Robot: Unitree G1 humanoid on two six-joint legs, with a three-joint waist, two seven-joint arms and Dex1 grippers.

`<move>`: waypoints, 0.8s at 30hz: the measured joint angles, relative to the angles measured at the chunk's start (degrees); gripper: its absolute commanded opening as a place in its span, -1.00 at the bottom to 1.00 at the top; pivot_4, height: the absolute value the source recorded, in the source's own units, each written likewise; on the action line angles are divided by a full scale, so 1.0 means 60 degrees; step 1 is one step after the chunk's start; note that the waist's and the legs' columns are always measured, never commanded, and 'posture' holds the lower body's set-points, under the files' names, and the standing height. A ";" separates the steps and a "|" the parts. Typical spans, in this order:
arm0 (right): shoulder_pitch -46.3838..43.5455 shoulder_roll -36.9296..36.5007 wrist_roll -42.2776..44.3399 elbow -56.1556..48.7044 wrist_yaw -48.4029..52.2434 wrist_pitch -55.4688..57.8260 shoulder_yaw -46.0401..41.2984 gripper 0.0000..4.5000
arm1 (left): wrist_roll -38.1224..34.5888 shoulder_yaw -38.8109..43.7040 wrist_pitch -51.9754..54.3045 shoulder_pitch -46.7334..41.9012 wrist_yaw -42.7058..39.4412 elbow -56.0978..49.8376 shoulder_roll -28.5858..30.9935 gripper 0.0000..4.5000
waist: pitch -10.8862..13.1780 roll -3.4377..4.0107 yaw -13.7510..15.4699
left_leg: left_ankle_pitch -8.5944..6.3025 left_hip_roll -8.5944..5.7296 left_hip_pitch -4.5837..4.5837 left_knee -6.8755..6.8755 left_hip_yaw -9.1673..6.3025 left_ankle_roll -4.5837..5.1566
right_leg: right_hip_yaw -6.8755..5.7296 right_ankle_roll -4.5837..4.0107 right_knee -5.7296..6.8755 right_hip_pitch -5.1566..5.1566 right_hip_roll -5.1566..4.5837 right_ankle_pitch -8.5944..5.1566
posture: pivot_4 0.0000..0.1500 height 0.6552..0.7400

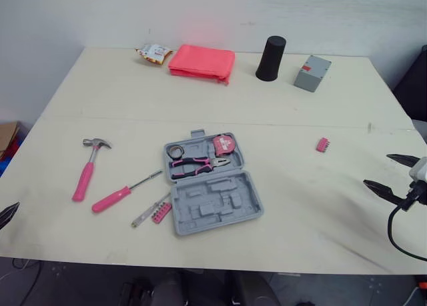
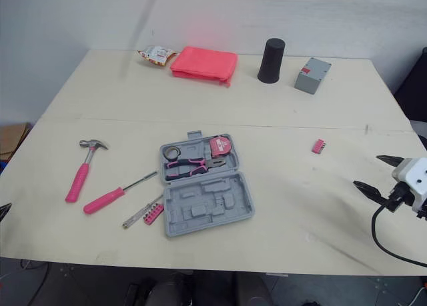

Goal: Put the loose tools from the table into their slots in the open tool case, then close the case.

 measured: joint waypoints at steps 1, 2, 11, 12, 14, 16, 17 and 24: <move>0.0000 0.0000 0.0000 0.0000 0.0000 0.0000 0.0000 0.96 | 0.0000 0.0000 -0.0001 0.0000 0.0000 0.0000 0.0000 1.00 | 0.0000 0.0000 0.0000 | 0.0000 0.0000 0.0000 0.0000 0.0000 0.0000 | 0.0000 0.0000 0.0000 0.0000 0.0000 0.0000 | 1.00 1.00; 0.0003 -0.0002 0.0018 -0.0031 0.0035 0.0076 0.0004 0.96 | -0.0094 -0.0002 0.0168 -0.0037 -0.0019 -0.0092 -0.0015 1.00 | 0.0000 0.0000 0.0000 | 0.0000 0.0000 0.0000 0.0000 0.0000 0.0000 | 0.0000 0.0000 0.0000 0.0000 0.0000 0.0000 | 1.00 1.00; -0.0484 0.0591 0.1124 -0.3665 0.0106 0.2900 0.0895 0.96 | -0.2003 -0.1090 0.3744 -0.0198 -0.0851 -0.5838 -0.0197 1.00 | 0.0004 0.0012 0.0017 | 0.0013 0.0008 -0.0004 -0.0014 -0.0006 -0.0025 | 0.0006 0.0005 -0.0008 0.0005 0.0025 0.0000 | 1.00 1.00; -0.0533 0.0661 0.1273 -0.4093 0.0066 0.3303 0.1102 0.96 | -0.2005 -0.1336 0.3887 -0.0235 -0.0833 -0.6256 -0.0238 1.00 | 0.0004 0.0013 0.0016 | 0.0017 0.0010 -0.0009 -0.0015 -0.0003 -0.0035 | 0.0011 0.0005 -0.0008 -0.0003 0.0030 -0.0001 | 1.00 1.00; -0.0688 0.0742 0.1444 -0.5033 0.0054 0.4184 0.1658 0.96 | -0.2030 -0.1914 0.4346 -0.0490 -0.0686 -0.7129 -0.0437 1.00 | 0.0007 0.0017 0.0032 | 0.0019 0.0011 -0.0019 -0.0017 0.0000 -0.0039 | 0.0016 0.0006 -0.0006 -0.0016 0.0035 -0.0002 | 1.00 1.00; -0.0860 0.0885 0.1497 -0.5740 0.0013 0.4738 0.2179 0.96 | -0.2046 -0.2405 0.4687 -0.0622 -0.0591 -0.7796 -0.0541 1.00 | 0.0007 0.0015 0.0039 | 0.0021 0.0013 -0.0036 -0.0012 0.0000 -0.0040 | 0.0018 0.0006 -0.0006 -0.0031 0.0039 -0.0002 | 1.00 1.00; -0.0980 0.1001 0.1464 -0.5927 -0.0039 0.4977 0.2447 0.86 | -0.2024 -0.2683 0.4834 -0.0611 -0.0558 -0.8089 -0.0550 1.00 | 0.0007 0.0014 0.0036 | 0.0022 0.0011 -0.0036 -0.0011 0.0006 -0.0041 | 0.0025 0.0007 -0.0006 -0.0034 0.0038 -0.0002 | 1.00 1.00; -0.2580 0.2063 -0.0358 -0.5136 -0.0512 0.4956 0.4649 -0.61 | -0.1260 -0.5098 0.5881 -0.1105 0.0423 -0.9229 -0.1531 -0.27 | 0.0008 0.0015 0.0044 | 0.0029 0.0010 -0.0060 0.0033 0.0031 -0.0051 | 0.0062 0.0015 0.0021 -0.0072 0.0048 0.0003 | 1.00 1.00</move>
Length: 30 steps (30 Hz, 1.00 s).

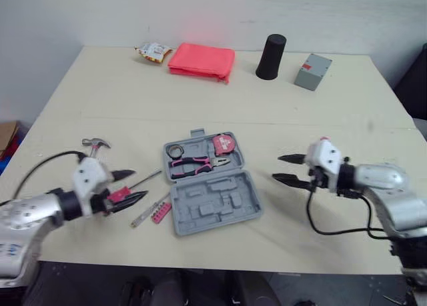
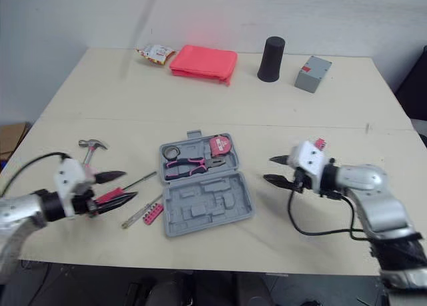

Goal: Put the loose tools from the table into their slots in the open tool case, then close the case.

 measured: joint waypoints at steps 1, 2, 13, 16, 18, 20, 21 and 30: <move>-0.0209 0.0105 -0.0267 0.0325 -0.0037 -0.0137 0.0180 -0.82 | 0.0232 -0.0266 0.0050 -0.0073 0.0124 0.0011 -0.0054 -0.47 | 0.0000 0.0000 0.0008 | 0.0001 0.0000 -0.0001 0.0003 0.0003 -0.0001 | 0.0003 0.0000 0.0000 -0.0003 0.0002 0.0000 | 1.00 1.00; -0.0385 0.0209 -0.0451 0.0580 -0.0045 -0.0228 0.0307 -1.00 | 0.0427 -0.0493 0.0080 -0.0186 0.0209 0.0016 -0.0115 -0.71 | 0.0000 0.0000 0.0012 | 0.0001 -0.0001 -0.0005 0.0003 0.0008 -0.0001 | 0.0008 0.0000 0.0002 -0.0009 0.0002 0.0000 | 1.00 1.00; -0.1259 0.1272 -0.1606 0.2091 -0.0146 -0.1045 0.1098 -1.00 | 0.1304 -0.1287 0.0187 -0.1023 0.0772 0.0259 -0.0859 -0.96 | 0.0000 0.0000 -0.0011 | 0.0005 0.0007 -0.0009 0.0019 0.0034 -0.0004 | 0.0032 0.0004 0.0010 -0.0021 0.0012 0.0001 | 1.00 1.00; -0.1371 0.1446 -0.1705 0.2382 -0.0121 -0.1077 0.1179 -1.00 | 0.1471 -0.1437 0.0178 -0.1196 0.0790 0.0350 -0.0911 -0.96 | 0.0000 0.0000 0.0009 | 0.0005 0.0008 -0.0009 0.0019 0.0035 -0.0005 | 0.0032 0.0004 0.0010 -0.0023 0.0012 0.0001 | 1.00 1.00; -0.1498 0.1656 -0.1740 0.2512 -0.0147 -0.1094 0.1204 -1.00 | 0.1540 -0.1577 0.0149 -0.1429 0.0792 0.0545 -0.1074 -0.96 | 0.0000 0.0000 -0.0003 | 0.0005 0.0008 -0.0009 0.0022 0.0040 -0.0004 | 0.0037 0.0006 0.0013 -0.0023 0.0013 0.0002 | 1.00 1.00; -0.1523 0.1779 -0.1809 0.2597 -0.0212 -0.1240 0.1235 -1.00 | 0.1637 -0.1758 0.0139 -0.1575 0.0796 0.0680 -0.1178 -0.96 | 0.0000 0.0000 -0.0002 | 0.0005 0.0008 -0.0009 0.0021 0.0040 -0.0005 | 0.0038 0.0007 0.0013 -0.0024 0.0013 0.0003 | 1.00 1.00; -0.1556 0.1825 -0.1831 0.2674 -0.0250 -0.1308 0.1234 -1.00 | 0.1658 -0.1802 0.0153 -0.1643 0.0809 0.0720 -0.1291 -0.96 | 0.0000 0.0000 -0.0001 | 0.0005 0.0007 -0.0009 0.0021 0.0041 -0.0004 | 0.0039 0.0008 0.0013 -0.0024 0.0014 0.0003 | 1.00 1.00; -0.1738 0.1995 -0.2021 0.3029 -0.0314 -0.1638 0.1251 -1.00 | 0.1773 -0.1930 0.0096 -0.2057 0.0722 0.1259 -0.1605 -0.96 | 0.0000 0.0000 0.0006 | 0.0007 0.0009 -0.0008 0.0031 0.0043 -0.0002 | 0.0042 0.0014 0.0021 -0.0024 0.0014 0.0006 | 1.00 1.00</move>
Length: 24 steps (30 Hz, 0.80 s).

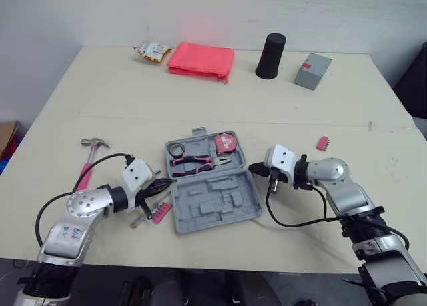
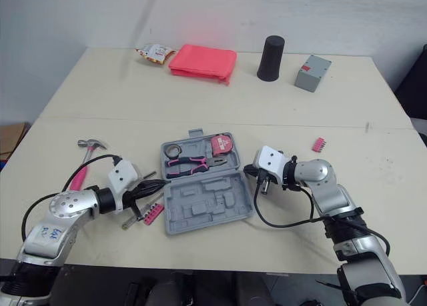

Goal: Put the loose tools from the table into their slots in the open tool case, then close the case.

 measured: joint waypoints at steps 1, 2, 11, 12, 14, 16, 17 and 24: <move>-0.0002 0.0004 -0.0001 0.0001 0.0002 -0.0003 0.0000 -1.00 | 0.0022 -0.0001 -0.0030 -0.0060 -0.0002 0.0082 -0.0017 -0.96 | 0.0000 0.0000 -0.0003 | 0.0000 0.0000 0.0000 0.0000 0.0000 0.0000 | 0.0000 0.0001 0.0000 0.0000 0.0000 0.0001 | 1.00 1.00; -0.0002 0.0002 0.0001 0.0003 0.0028 -0.0007 -0.0004 -1.00 | 0.0054 -0.0035 -0.0062 -0.0148 -0.0018 0.0199 -0.0062 -0.96 | 0.0000 0.0000 -0.0001 | 0.0000 -0.0001 0.0000 -0.0002 0.0001 0.0000 | 0.0001 0.0001 -0.0001 0.0000 0.0000 0.0001 | 1.00 1.00; 0.0218 -0.0259 0.0015 -0.0237 0.0226 0.0016 -0.0160 -1.00 | 0.0093 -0.0544 0.0027 -0.1470 -0.0306 0.1035 -0.0623 -0.96 | 0.0000 -0.0001 0.0090 | 0.0001 -0.0002 -0.0001 0.0000 0.0003 0.0001 | 0.0001 0.0005 -0.0005 -0.0001 0.0000 0.0002 | 1.00 1.00; 0.0341 -0.0366 0.0030 -0.0344 0.0259 0.0023 -0.0241 -1.00 | 0.0095 -0.0655 0.0009 -0.1649 -0.0449 0.1173 -0.0642 -0.96 | 0.0000 -0.0001 0.0141 | 0.0001 -0.0002 -0.0002 0.0001 0.0005 0.0001 | 0.0002 0.0006 -0.0009 -0.0001 0.0000 0.0002 | 1.00 1.00; 0.0628 -0.0607 0.0069 -0.0651 0.0288 0.0076 -0.0376 -1.00 | 0.0135 -0.0860 -0.0016 -0.1920 -0.0646 0.1354 -0.0727 -0.96 | 0.0000 -0.0001 0.0246 | 0.0000 -0.0003 -0.0004 0.0003 0.0012 0.0002 | 0.0006 0.0009 -0.0014 -0.0001 0.0000 0.0001 | 1.00 1.00; 0.0944 -0.0836 0.0128 -0.0996 0.0337 0.0243 -0.0562 -1.00 | 0.0186 -0.1094 -0.0067 -0.2150 -0.0813 0.1552 -0.0826 -0.96 | 0.0000 -0.0001 0.0310 | -0.0001 -0.0009 -0.0006 0.0004 0.0015 0.0005 | 0.0012 0.0012 -0.0018 -0.0001 -0.0004 -0.0001 | 1.00 1.00; 0.1083 -0.0918 0.0154 -0.1126 0.0366 0.0290 -0.0639 -1.00 | 0.0221 -0.1175 -0.0087 -0.2235 -0.0896 0.1623 -0.0870 -0.96 | 0.0000 -0.0001 0.0329 | -0.0003 -0.0008 -0.0006 0.0007 0.0016 0.0006 | 0.0015 0.0013 -0.0020 -0.0001 -0.0003 -0.0001 | 1.00 1.00; 0.2498 -0.1811 0.0600 -0.2563 0.0628 0.1008 -0.1333 -1.00 | 0.0485 -0.1886 -0.0542 -0.2652 -0.1600 0.1957 -0.1105 -0.96 | 0.0000 -0.0001 0.0478 | -0.0004 -0.0004 -0.0007 0.0008 0.0034 0.0007 | 0.0040 0.0017 -0.0021 -0.0010 0.0007 -0.0001 | 1.00 1.00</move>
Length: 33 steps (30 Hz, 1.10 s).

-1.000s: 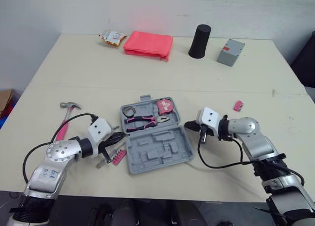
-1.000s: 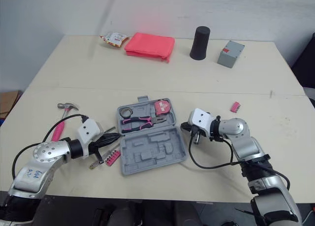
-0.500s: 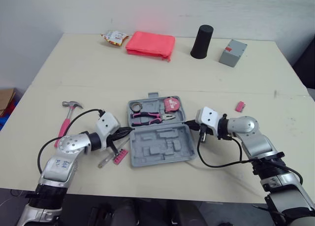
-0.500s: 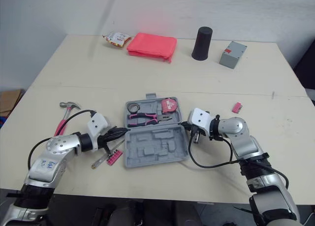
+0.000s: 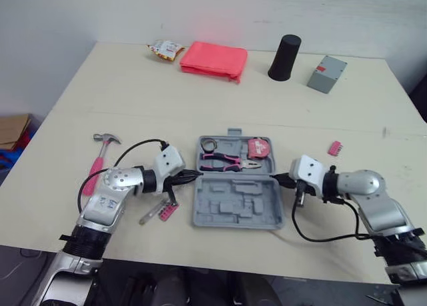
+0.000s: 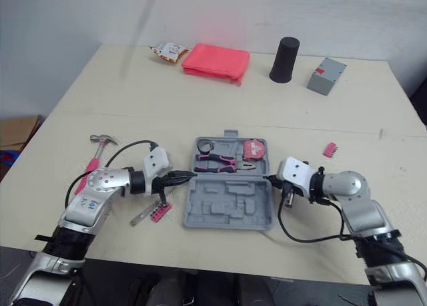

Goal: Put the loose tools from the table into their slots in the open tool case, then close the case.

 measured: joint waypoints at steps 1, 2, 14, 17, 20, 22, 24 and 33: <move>0.0232 -0.0083 0.0076 -0.0243 -0.0001 0.0112 -0.0088 -1.00 | 0.0019 -0.0050 -0.0077 -0.0010 -0.0086 0.0022 -0.0009 -0.96 | 0.0000 0.0000 -0.0001 | 0.0000 0.0002 0.0000 -0.0001 0.0006 0.0000 | 0.0008 0.0000 0.0002 -0.0004 0.0002 0.0000 | 1.00 1.00; 0.0477 -0.0171 0.0150 -0.0511 -0.0004 0.0237 -0.0171 -1.00 | 0.0024 -0.0090 -0.0130 -0.0001 -0.0180 0.0021 -0.0005 -0.96 | 0.0000 0.0000 -0.0002 | 0.0000 0.0003 0.0003 -0.0002 0.0011 0.0000 | 0.0015 0.0001 0.0003 -0.0004 0.0004 0.0000 | 1.00 1.00; 0.1524 -0.0373 0.0453 -0.1799 -0.0412 0.1188 -0.0487 -1.00 | 0.0096 0.0041 -0.0428 0.0500 -0.0262 -0.0153 0.0059 -0.96 | 0.0000 0.0000 -0.0026 | -0.0003 0.0009 0.0015 0.0000 0.0034 0.0003 | 0.0053 0.0015 0.0004 -0.0004 0.0015 0.0010 | 1.00 1.00; 0.1818 -0.0727 0.0477 -0.1791 -0.0425 0.1030 -0.0822 -1.00 | -0.0373 0.0784 -0.0417 0.0706 -0.0337 -0.0518 0.0372 -0.96 | 0.0001 -0.0001 -0.0018 | -0.0006 0.0010 0.0013 -0.0006 0.0039 0.0007 | 0.0055 0.0015 -0.0004 -0.0007 0.0013 0.0010 | 1.00 1.00; 0.2382 -0.1026 0.0779 -0.1731 -0.0335 0.0837 -0.1743 -1.00 | -0.0836 0.1644 -0.0481 0.1161 -0.0660 -0.0861 0.0975 -0.96 | 0.0001 -0.0001 -0.0022 | -0.0009 0.0012 0.0014 -0.0022 0.0046 0.0003 | 0.0060 0.0015 -0.0015 -0.0011 0.0015 0.0009 | 1.00 1.00; 0.3087 -0.1220 0.1193 -0.1674 -0.0108 0.0423 -0.2786 -0.70 | -0.1455 0.2510 -0.0414 0.1744 -0.0992 -0.1093 0.1425 -0.73 | 0.0001 -0.0002 -0.0020 | -0.0015 0.0019 0.0013 -0.0029 0.0047 -0.0003 | 0.0059 0.0015 -0.0028 -0.0010 0.0020 0.0006 | 1.00 1.00; 0.3740 -0.1277 0.1658 -0.1401 0.0132 0.0117 -0.4083 -0.37 | -0.1853 0.3597 -0.0408 0.2548 -0.1332 -0.1069 0.2150 -0.40 | 0.0002 -0.0003 -0.0055 | -0.0019 0.0025 0.0014 -0.0032 0.0050 -0.0005 | 0.0063 0.0014 -0.0035 -0.0009 0.0027 0.0005 | 1.00 1.00; 0.5009 -0.1584 0.2261 0.2034 0.1154 -0.2342 -0.7272 1.00 | -0.1877 0.8581 -0.2392 0.4636 -0.0469 0.3496 0.3392 0.99 | 0.0019 -0.0041 -0.0373 | -0.0094 0.0006 0.0077 -0.0050 0.0082 0.0103 | 0.0071 0.0000 -0.0043 0.0027 -0.0018 0.0009 | 1.00 1.00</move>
